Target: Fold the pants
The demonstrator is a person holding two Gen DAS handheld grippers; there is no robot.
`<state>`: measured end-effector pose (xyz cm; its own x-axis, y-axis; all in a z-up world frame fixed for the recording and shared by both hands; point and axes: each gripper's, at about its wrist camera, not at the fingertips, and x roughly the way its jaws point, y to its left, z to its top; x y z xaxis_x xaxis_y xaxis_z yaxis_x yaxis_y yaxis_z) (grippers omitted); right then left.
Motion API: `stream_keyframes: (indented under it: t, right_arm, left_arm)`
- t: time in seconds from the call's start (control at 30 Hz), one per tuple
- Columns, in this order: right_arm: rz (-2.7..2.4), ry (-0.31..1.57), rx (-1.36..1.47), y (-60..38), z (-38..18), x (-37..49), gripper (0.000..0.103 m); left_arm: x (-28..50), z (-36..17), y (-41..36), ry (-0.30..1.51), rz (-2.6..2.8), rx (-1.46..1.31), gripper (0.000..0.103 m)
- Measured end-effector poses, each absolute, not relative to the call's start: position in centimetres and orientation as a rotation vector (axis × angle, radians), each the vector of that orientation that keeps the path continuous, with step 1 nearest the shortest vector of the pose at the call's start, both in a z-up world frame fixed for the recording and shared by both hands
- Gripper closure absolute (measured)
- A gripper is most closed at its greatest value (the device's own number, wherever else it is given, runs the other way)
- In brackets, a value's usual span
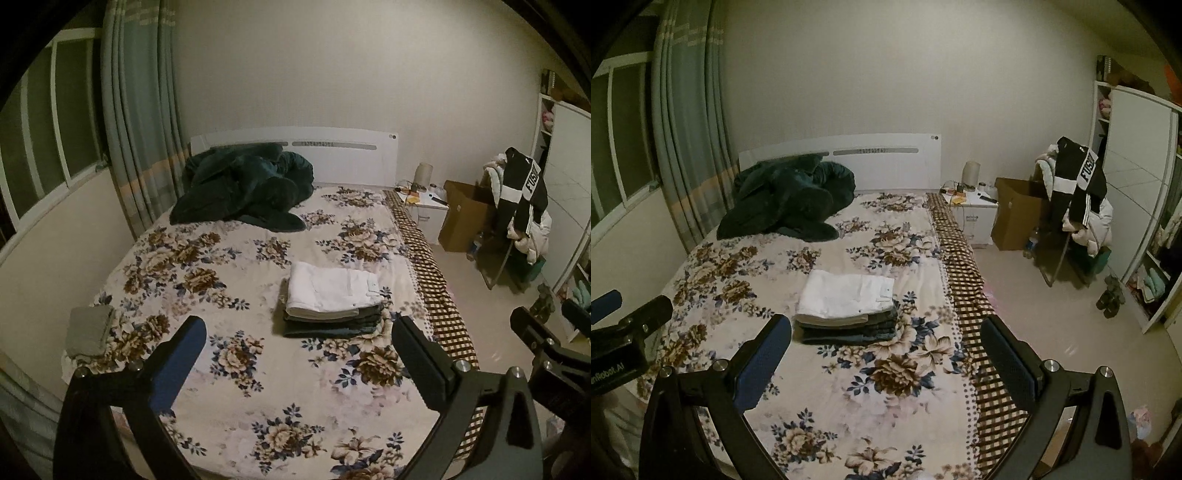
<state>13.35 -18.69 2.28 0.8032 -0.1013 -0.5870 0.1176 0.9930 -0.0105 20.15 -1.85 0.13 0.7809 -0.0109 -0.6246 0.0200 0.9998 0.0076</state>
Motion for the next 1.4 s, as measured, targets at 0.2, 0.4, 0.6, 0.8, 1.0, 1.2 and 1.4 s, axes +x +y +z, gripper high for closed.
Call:
stream_keyframes:
  t: [0.2, 0.4, 0.6, 0.8, 1.0, 1.2, 1.4]
  right_arm:
    - [-0.120, 0.616, 0.036, -17.9, 3.2, 12.7, 0.000]
    - [-0.119, 0.616, 0.040, -17.6, 3.4, 12.7, 0.000]
    - [-0.116, 0.615, 0.039, -17.6, 3.4, 12.7, 0.000]
    - [-0.105, 0.619, 0.039, -17.4, 3.4, 13.0, 0.000]
    - [-0.101, 0.624, 0.042, -17.3, 3.3, 13.1, 0.000]
    - [-0.085, 0.629, 0.048, -17.6, 3.1, 13.4, 0.000]
    - [-0.085, 0.626, 0.049, -17.7, 3.1, 13.4, 0.000]
  left_arm:
    - [19.2, 0.0, -1.6, 0.669, -0.013, 0.029, 0.000]
    - [19.0, 0.0, -1.7, 0.663, -0.012, 0.034, 0.000]
    - [18.5, 0.2, -1.7, 0.658, -0.014, 0.035, 0.000]
    - [18.5, 0.2, -1.7, 0.663, -0.012, 0.031, 0.000]
    - [18.4, 0.7, -1.9, 0.656, -0.011, 0.033, 0.000]
    - [18.3, 1.0, -1.8, 0.656, -0.009, 0.032, 0.000]
    - [18.4, 1.0, -1.7, 0.652, -0.012, 0.033, 0.000]
